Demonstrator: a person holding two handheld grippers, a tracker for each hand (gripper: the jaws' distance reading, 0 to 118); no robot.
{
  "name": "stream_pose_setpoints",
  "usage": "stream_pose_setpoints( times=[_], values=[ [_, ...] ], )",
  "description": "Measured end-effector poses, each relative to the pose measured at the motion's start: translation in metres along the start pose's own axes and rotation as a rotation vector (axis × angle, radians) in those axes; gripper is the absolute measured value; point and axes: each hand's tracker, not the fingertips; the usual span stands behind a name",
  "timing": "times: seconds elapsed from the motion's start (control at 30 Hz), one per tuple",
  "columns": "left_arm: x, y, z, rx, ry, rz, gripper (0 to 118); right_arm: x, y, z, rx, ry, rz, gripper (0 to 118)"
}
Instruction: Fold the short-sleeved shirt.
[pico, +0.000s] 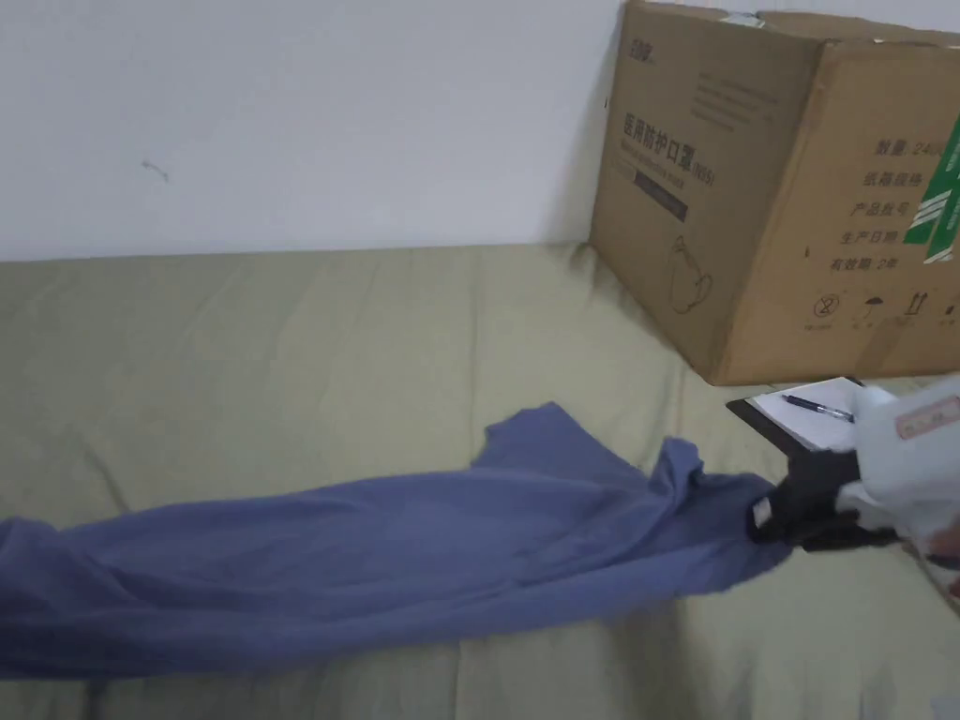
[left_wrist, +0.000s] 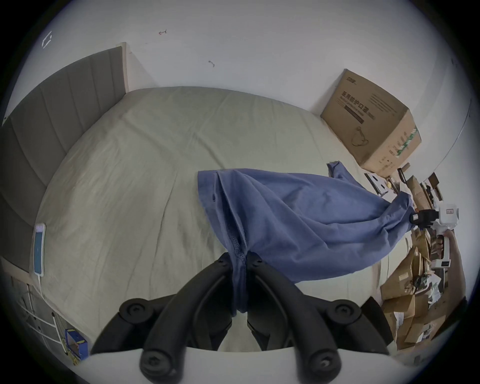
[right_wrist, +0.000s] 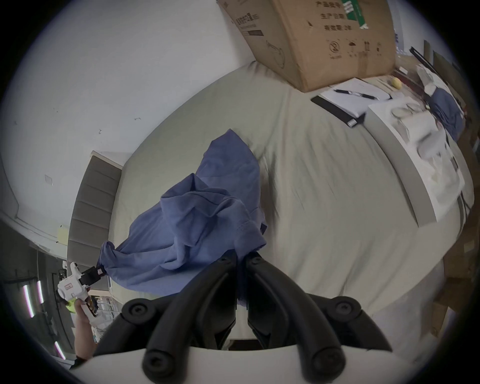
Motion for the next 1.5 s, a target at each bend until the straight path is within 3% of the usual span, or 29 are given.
stream_pose_setpoints(
  times=[0.17,0.3,0.4,0.47,0.5,0.57,0.6,0.63,0.7,0.83,0.87,0.9,0.93,0.97,1.0,1.03,1.1,1.17,1.27,1.4,1.43,1.5],
  values=[
    [-0.013,-0.073,-0.006,-0.069,-0.029,0.020,7,0.043,-0.072,-0.022,-0.114,-0.030,-0.063,6],
    [-0.028,-0.116,-0.044,-0.176,-0.035,0.044,7,0.072,-0.107,-0.074,-0.186,-0.147,-0.053,6],
    [-0.039,-0.131,-0.062,-0.174,-0.020,0.048,7,0.078,-0.118,-0.093,-0.161,-0.132,-0.062,6],
    [-0.039,-0.132,-0.060,-0.159,0.000,0.064,19,0.079,-0.113,-0.091,-0.129,-0.142,-0.078,6],
    [-0.038,-0.131,-0.056,-0.151,0.060,0.044,37,0.076,-0.111,-0.088,-0.124,-0.149,-0.071,15],
    [-0.039,-0.130,-0.048,-0.096,0.147,0.002,95,0.065,-0.104,-0.080,-0.102,-0.238,0.021,62],
    [-0.039,-0.128,-0.043,-0.071,0.195,-0.003,115,0.061,-0.102,-0.075,-0.088,-0.266,0.060,95],
    [-0.040,-0.126,-0.035,-0.019,0.186,0.009,118,0.055,-0.101,-0.071,-0.081,-0.294,0.090,118],
    [-0.041,-0.118,-0.015,0.051,0.133,0.065,117,0.041,-0.099,-0.053,0.003,-0.271,0.135,107],
    [-0.027,-0.104,0.019,0.172,0.008,0.122,118,0.002,-0.105,-0.027,0.079,-0.177,0.183,111],
    [-0.021,-0.099,0.023,0.190,-0.006,0.117,118,-0.025,-0.112,-0.021,0.101,-0.157,0.200,108],
    [-0.015,-0.095,0.026,0.187,-0.014,0.111,116,-0.041,-0.116,-0.017,0.127,-0.115,0.226,97],
    [-0.010,-0.091,0.029,0.196,-0.041,0.100,94,-0.056,-0.121,-0.012,0.186,-0.041,0.262,61],
    [-0.004,-0.090,0.034,0.244,-0.082,0.086,54,-0.071,-0.126,-0.009,0.239,0.034,0.310,25],
    [0.003,-0.088,0.036,0.299,-0.091,0.051,7,-0.079,-0.127,-0.013,0.278,0.067,0.333,0],
    [0.013,-0.085,0.033,0.323,-0.044,0.009,0,-0.093,-0.127,-0.017,0.294,0.075,0.355,0],
    [0.021,-0.076,0.026,0.367,0.030,-0.044,0,-0.117,-0.122,-0.024,0.305,0.091,0.382,0],
    [0.015,-0.048,0.009,0.321,-0.050,0.009,0,-0.122,-0.110,-0.036,0.268,0.176,0.396,0],
    [-0.009,0.008,-0.030,0.217,-0.150,0.135,0,-0.135,-0.104,-0.045,0.249,0.156,0.441,0],
    [-0.033,0.079,-0.106,0.022,0.011,0.044,3,-0.143,-0.106,-0.058,0.167,0.112,0.520,0],
    [-0.035,0.090,-0.125,-0.013,0.003,0.040,31,-0.143,-0.107,-0.062,0.143,0.091,0.522,0],
    [-0.044,0.102,-0.163,-0.117,0.064,0.041,109,-0.138,-0.109,-0.070,0.134,0.076,0.514,0]
  ],
)
